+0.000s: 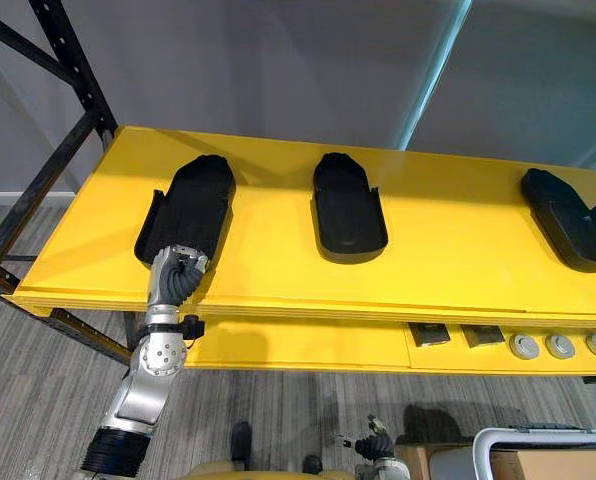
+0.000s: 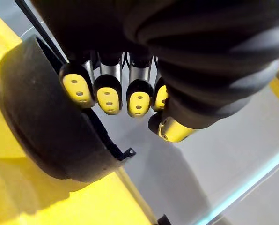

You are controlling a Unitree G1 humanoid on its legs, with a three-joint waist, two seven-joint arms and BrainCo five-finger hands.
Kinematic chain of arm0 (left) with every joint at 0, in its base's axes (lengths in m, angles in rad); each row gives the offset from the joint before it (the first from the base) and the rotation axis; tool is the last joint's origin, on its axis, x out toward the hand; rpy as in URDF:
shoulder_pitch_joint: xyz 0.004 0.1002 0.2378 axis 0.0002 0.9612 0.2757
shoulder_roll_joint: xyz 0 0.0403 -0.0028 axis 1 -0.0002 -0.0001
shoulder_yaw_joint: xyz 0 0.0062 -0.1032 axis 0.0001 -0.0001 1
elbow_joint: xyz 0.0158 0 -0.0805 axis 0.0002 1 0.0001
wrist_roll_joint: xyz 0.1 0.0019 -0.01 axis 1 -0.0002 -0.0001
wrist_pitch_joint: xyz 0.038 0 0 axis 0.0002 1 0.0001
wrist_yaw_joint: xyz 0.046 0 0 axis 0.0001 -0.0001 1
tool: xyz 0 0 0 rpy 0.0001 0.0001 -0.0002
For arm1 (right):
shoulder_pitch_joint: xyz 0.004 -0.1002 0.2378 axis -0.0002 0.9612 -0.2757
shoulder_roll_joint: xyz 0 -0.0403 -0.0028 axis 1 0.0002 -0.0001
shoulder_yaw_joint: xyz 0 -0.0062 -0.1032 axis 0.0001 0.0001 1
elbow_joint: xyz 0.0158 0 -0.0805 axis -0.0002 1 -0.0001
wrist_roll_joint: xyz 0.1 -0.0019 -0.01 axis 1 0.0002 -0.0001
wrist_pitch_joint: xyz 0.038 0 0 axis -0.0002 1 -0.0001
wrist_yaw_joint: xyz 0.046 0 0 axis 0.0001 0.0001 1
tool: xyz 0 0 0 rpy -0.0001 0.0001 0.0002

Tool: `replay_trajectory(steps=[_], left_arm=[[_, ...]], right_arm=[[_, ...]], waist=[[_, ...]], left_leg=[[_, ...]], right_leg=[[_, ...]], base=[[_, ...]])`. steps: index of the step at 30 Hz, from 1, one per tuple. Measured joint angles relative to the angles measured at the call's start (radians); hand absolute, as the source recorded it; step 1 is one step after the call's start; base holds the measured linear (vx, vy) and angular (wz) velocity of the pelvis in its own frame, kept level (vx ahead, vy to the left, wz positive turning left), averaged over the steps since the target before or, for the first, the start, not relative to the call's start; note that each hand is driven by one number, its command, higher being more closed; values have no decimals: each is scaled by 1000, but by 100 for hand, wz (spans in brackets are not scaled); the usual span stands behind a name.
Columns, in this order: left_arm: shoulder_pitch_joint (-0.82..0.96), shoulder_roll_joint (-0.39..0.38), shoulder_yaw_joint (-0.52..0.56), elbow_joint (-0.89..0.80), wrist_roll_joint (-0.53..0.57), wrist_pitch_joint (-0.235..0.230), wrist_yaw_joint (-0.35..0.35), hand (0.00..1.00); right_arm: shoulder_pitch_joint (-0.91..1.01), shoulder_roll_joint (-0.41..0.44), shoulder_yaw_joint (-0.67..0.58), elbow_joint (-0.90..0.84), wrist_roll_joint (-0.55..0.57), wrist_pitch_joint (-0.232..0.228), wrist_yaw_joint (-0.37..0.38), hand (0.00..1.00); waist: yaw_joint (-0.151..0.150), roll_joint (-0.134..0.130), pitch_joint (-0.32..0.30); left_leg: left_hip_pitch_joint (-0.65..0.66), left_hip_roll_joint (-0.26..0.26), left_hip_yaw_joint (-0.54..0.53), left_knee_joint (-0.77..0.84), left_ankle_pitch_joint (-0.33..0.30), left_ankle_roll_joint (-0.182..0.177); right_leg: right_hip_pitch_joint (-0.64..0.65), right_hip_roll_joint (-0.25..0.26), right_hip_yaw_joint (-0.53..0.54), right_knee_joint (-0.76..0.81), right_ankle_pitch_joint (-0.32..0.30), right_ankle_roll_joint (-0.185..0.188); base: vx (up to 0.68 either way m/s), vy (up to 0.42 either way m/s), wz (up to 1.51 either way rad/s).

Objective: Walk over and take plastic housings, then place them on the shelf

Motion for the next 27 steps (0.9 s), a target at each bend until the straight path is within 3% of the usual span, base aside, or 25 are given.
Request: replay_trajectory(steps=[17,27], left_arm=[[32,-58,16,12,-22,-5,-1,100],[126,-127,27,-79,-80,-5,-2,100]], right_arm=[[11,0,-1,-4,0,1,-3,0],[43,1,-1,-54,1,1,-6,0]], waist=[[3,1,0],[5,1,-2]], left_leg=[[1,10,0,-5,-4,-5],[3,12,-3,-2,-9,1]], right_leg=[[1,8,-1,-2,4,-2],[12,10,-4,-3,8,-3]], base=[[-4,-10,-1],[22,-9,0]])
